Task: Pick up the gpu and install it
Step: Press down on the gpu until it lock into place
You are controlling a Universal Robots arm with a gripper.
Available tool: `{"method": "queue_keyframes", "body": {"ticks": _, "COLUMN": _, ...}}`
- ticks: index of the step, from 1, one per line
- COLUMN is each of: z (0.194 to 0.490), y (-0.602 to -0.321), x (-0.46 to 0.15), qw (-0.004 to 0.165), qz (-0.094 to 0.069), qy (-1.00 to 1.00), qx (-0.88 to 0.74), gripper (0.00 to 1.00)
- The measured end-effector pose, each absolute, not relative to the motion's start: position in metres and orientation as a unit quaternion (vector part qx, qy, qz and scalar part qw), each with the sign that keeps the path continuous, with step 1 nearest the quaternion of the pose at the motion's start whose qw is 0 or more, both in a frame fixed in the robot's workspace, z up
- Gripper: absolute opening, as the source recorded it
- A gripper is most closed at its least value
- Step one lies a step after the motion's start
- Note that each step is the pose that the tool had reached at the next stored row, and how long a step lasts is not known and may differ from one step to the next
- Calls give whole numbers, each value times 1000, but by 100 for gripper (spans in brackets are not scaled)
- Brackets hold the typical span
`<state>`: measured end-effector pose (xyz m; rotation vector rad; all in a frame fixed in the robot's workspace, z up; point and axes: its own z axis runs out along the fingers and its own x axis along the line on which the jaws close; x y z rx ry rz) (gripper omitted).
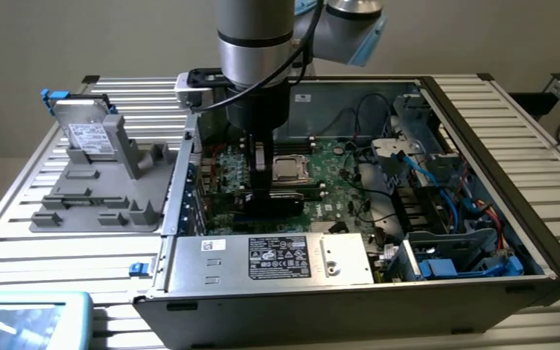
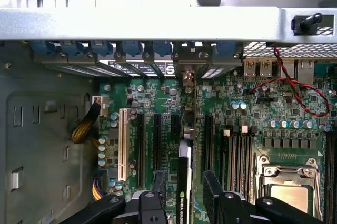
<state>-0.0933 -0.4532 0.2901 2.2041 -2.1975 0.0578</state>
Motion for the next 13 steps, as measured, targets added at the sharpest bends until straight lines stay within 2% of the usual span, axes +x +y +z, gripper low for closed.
{"method": "queue_keyframes", "body": {"ticks": 4, "z": 290, "y": -453, "x": -93, "qw": 14, "qz": 19, "qy": -706, "qx": 708, "gripper": 40}}
{"method": "queue_keyframes", "body": {"ticks": 6, "z": 290, "y": -453, "x": -93, "qw": 14, "qz": 19, "qy": -706, "qx": 708, "gripper": 27}}
{"method": "queue_keyframes", "body": {"ticks": 7, "z": 290, "y": -453, "x": -93, "qw": 14, "qz": 19, "qy": -706, "qx": 708, "gripper": 27}}
{"method": "queue_keyframes", "body": {"ticks": 9, "z": 290, "y": -453, "x": -93, "qw": 14, "qz": 19, "qy": -706, "qx": 708, "gripper": 15}}
{"method": "queue_keyframes", "body": {"ticks": 13, "z": 290, "y": -453, "x": -94, "qw": 15, "qz": 19, "qy": -706, "qx": 708, "gripper": 12}}
